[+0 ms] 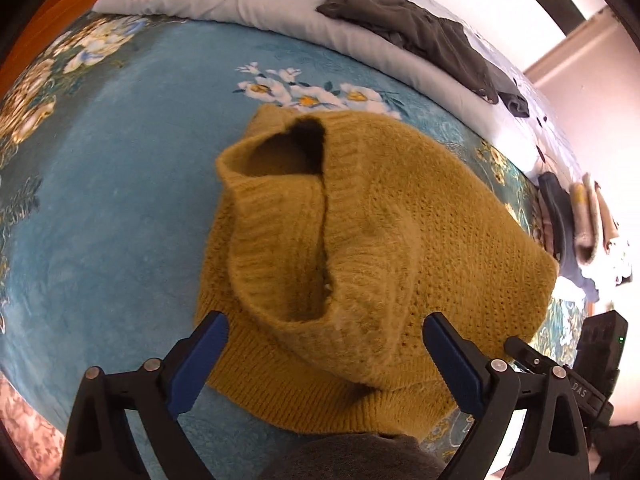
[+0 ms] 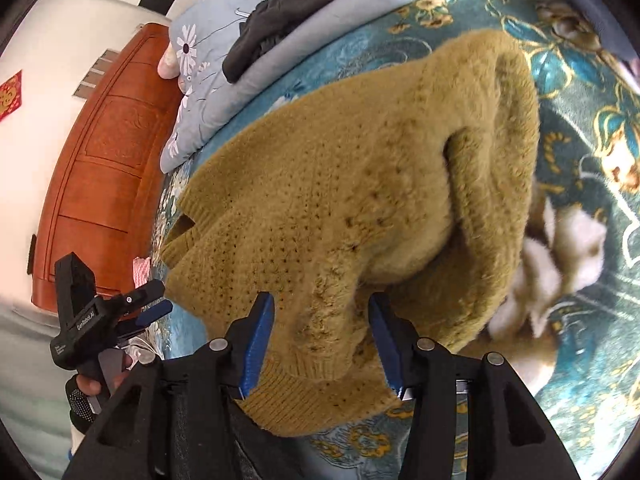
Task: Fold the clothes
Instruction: 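Hold the sweater edge with the right tool while the left tool approaches it, then grasp another sweater edge with the left tool while the right tool holds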
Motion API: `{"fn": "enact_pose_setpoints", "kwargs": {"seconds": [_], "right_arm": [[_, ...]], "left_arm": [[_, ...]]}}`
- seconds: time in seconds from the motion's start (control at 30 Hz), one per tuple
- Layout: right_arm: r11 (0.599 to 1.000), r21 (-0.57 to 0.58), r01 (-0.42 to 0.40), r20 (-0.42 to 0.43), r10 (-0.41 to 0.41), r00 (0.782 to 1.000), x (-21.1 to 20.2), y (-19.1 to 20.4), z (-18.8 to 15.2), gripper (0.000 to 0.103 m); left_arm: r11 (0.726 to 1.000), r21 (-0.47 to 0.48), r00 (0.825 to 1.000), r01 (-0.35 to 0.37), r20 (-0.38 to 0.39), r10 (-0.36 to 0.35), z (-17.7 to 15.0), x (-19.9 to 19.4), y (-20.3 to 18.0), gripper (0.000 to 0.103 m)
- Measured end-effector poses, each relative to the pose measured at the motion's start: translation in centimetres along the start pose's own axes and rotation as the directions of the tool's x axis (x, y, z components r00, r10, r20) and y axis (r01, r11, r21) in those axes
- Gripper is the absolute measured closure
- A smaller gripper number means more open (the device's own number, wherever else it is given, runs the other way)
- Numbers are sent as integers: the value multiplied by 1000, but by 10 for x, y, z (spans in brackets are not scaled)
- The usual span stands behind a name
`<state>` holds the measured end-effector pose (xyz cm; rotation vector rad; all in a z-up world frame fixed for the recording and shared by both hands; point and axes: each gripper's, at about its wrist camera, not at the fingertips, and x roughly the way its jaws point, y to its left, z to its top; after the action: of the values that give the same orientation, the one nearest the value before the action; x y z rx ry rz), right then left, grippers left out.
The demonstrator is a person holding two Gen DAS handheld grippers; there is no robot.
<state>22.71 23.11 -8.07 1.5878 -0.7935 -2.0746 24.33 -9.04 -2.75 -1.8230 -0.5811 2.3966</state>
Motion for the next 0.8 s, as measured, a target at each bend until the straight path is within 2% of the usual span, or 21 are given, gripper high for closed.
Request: {"fn": "enact_pose_setpoints", "kwargs": {"seconds": [0.1,0.23,0.3,0.4,0.5,0.57,0.6,0.67,0.7,0.77,0.8], "right_arm": [[1000,16,3,-5,-3,1000,5,-1,-3,53],[1000,28,6,5,-6,1000,3,-1,-3,53],[999,36,6,11,-7,1000,0,-3,-2,53],[999,47,-3,17,2,1000,-2,-2,0,53],[999,51,-11,15,10,1000,-2,-1,2,53],[999,52,-14,14,14,1000,-2,0,3,53],[999,52,-13,15,12,1000,-2,1,3,53],[999,54,-6,15,5,1000,-1,1,3,53],[998,60,-2,13,1,1000,0,0,4,53],[997,78,7,6,-7,1000,1,-3,3,60],[996,88,11,3,-11,1000,2,-5,2,63]], "left_arm": [[1000,-11,999,29,-12,-29,3,1,-10,4],[998,-59,999,18,-36,-20,9,6,-19,7],[993,-114,998,39,-37,-43,11,8,-17,11],[970,-226,994,89,-35,-100,14,14,-11,20],[963,-263,996,65,-38,-77,15,20,-9,32],[961,-271,997,56,-37,-68,15,23,-8,49],[959,-279,997,53,-35,-65,14,23,-7,52],[953,-300,998,49,-29,-61,12,23,-3,69],[949,-312,998,53,-24,-64,11,23,-1,72],[941,-331,997,65,-7,-72,8,22,3,83],[938,-340,997,73,3,-76,7,22,5,84]]}}
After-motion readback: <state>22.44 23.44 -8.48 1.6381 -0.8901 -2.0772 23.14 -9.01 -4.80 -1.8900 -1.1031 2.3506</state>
